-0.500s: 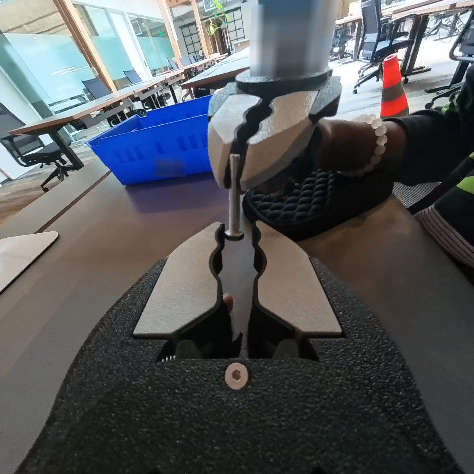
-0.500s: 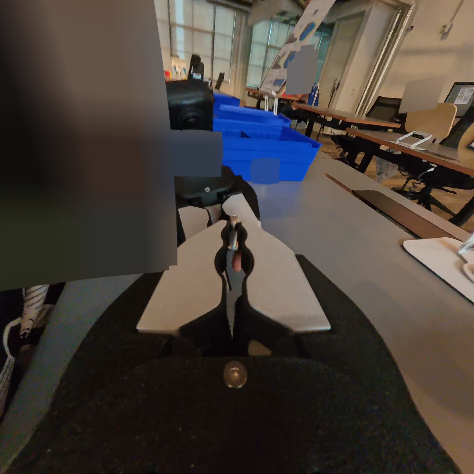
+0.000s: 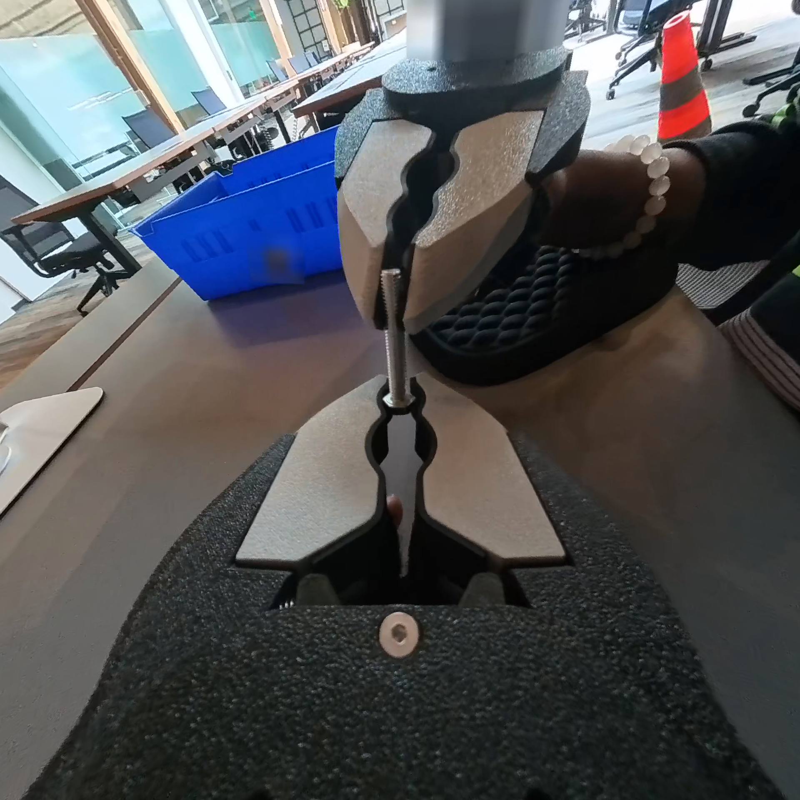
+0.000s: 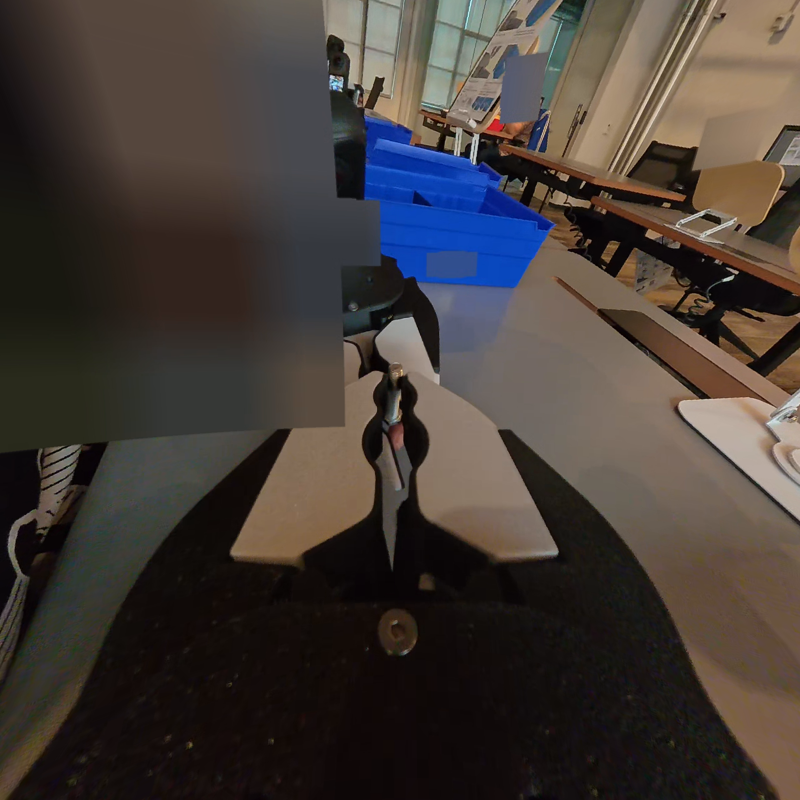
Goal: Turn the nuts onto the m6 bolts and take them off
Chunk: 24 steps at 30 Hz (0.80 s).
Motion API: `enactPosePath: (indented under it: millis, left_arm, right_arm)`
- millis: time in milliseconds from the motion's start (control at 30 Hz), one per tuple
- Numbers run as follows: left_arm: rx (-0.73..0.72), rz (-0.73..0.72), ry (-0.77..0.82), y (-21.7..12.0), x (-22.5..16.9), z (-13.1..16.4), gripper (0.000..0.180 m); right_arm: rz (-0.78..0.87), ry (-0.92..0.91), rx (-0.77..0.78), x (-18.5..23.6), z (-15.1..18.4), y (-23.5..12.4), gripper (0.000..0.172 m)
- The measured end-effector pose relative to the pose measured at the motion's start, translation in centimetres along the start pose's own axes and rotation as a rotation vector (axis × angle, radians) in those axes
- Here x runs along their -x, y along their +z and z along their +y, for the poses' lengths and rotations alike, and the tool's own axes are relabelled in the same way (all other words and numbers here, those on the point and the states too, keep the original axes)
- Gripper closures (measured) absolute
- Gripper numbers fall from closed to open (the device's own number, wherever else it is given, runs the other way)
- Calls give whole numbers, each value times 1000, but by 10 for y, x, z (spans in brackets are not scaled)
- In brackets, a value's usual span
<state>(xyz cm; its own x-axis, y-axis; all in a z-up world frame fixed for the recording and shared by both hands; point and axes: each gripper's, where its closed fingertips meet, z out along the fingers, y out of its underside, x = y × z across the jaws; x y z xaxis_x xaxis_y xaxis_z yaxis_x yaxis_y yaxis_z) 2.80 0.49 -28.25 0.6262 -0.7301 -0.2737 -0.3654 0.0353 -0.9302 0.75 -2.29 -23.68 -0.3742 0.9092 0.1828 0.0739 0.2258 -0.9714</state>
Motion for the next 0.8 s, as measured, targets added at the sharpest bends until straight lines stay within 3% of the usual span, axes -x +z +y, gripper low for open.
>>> enactPosePath:
  millis: [467,533,600,800]
  left_arm:
    - [-1,24,-5,-1,-2,0,177]
    - [-33,18,-27,-2,0,-4,177]
    - [-60,-8,-61,-6,8,-6,177]
    - [-150,-88,-133,-36,45,-5,178]
  right_arm:
    - [-9,-11,-16,2,-1,1,167]
    - [0,-6,-26,0,-1,1,156]
    - [14,10,-28,-3,-1,0,144]
    - [34,134,32,-17,11,-6,146]
